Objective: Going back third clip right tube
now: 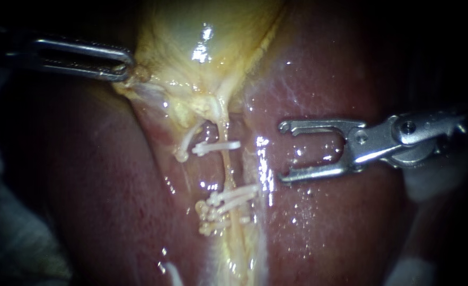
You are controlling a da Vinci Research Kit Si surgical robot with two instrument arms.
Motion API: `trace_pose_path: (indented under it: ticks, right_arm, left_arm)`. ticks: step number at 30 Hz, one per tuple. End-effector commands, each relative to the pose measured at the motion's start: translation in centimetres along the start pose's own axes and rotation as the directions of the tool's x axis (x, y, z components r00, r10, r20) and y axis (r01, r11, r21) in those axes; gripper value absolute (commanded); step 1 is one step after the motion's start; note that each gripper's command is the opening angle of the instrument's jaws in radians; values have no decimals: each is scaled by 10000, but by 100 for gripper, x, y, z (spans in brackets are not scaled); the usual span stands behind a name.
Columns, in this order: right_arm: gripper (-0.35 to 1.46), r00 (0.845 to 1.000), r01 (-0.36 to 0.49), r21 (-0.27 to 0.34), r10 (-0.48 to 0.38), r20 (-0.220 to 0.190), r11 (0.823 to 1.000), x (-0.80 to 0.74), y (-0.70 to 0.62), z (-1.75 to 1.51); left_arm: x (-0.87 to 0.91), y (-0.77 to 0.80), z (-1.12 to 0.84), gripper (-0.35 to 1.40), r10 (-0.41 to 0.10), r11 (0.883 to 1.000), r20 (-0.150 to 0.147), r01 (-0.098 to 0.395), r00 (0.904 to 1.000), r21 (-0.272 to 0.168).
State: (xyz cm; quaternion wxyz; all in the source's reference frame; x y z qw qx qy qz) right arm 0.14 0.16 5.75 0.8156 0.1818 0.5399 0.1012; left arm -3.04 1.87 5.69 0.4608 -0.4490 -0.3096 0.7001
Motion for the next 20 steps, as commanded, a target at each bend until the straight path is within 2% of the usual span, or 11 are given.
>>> trace_pose_path:
  ticks: [1,6,10,20]
  right_arm:
    - [50,10000,43,39,-43,-2,10000,-1,1,-1]
    - [50,10000,46,85,-46,-8,10000,-1,0,-3]
    - [50,10000,45,86,-45,-8,10000,0,0,-4]
    - [50,10000,48,126,-49,46,9999,0,-1,-4]
  left_arm:
    - [-1,-3,4,-35,12,10000,16,-12,10000,-3]
    - [-4,-15,26,-35,125,9999,24,-125,9999,-64]
    - [-3,-19,42,-35,138,9999,79,-138,9999,-87]
    - [-4,-19,39,-35,143,9998,109,-142,9998,-130]
